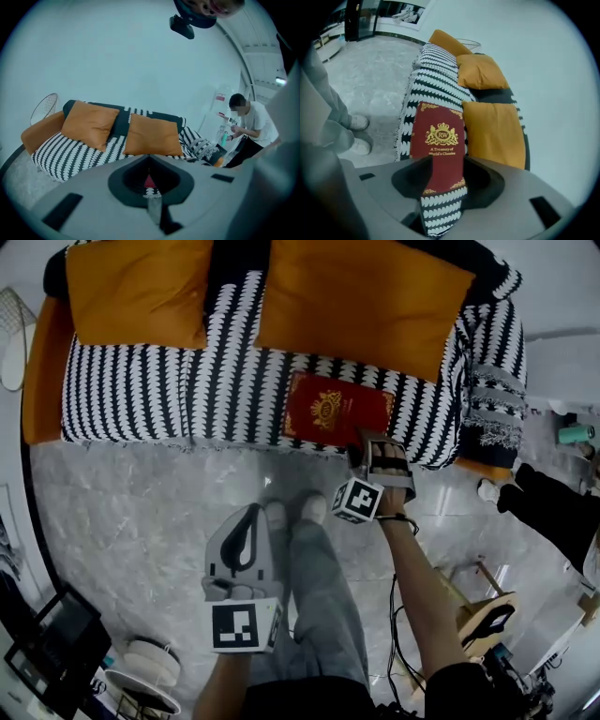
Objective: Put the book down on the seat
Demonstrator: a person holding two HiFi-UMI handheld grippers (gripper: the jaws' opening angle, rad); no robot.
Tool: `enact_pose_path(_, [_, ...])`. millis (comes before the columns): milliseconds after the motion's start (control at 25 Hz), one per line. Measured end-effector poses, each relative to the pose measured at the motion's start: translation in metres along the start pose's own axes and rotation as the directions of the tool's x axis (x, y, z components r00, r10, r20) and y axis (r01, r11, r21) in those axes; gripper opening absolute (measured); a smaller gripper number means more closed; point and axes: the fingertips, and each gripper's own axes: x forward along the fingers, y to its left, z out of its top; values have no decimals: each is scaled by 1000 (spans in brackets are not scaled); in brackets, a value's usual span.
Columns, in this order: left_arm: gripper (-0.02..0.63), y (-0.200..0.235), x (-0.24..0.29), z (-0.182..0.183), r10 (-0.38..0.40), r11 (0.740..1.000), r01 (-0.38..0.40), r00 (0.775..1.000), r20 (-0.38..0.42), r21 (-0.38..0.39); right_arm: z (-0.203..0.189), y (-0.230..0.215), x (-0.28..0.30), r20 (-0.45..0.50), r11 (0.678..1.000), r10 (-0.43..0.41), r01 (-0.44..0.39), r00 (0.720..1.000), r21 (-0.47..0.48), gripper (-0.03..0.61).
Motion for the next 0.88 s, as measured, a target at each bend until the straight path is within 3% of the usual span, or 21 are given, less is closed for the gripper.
enact_pose_path(40, [14,-1,-3,2,0,1000,0,1000,5,3,1,-6,-8,4,999,-33,33,999,23,162])
enact_pose_path(80, [14,-1,-5,4,-1,1000,1,1000,15,10,2,-12,-16,9,997,-60,59,998,55,123])
enact_pose_path(240, [14,-7,-20,15,-17,999,15,998,61,28,2,-36,-57,6,957,-115,109,993,271,59])
enact_pose_path(360, [14,-12,-33,25,-24,999,20,997,79,46,5,-57,-96,11,887,-155,134,988,441,40])
enact_pose_path(520, [14,-17,-48,45,-20,998,14,994,106,57,6,-79,-151,38,769,-188,123,981,627,22])
enact_pose_path(680, [14,-37,-68,69,-78,994,65,986,149,86,13,-87,-207,140,691,-191,31,972,722,9])
enact_pose_path(880, [14,-72,-93,109,-179,979,150,955,238,138,21,-115,-280,219,577,-293,-11,931,817,9])
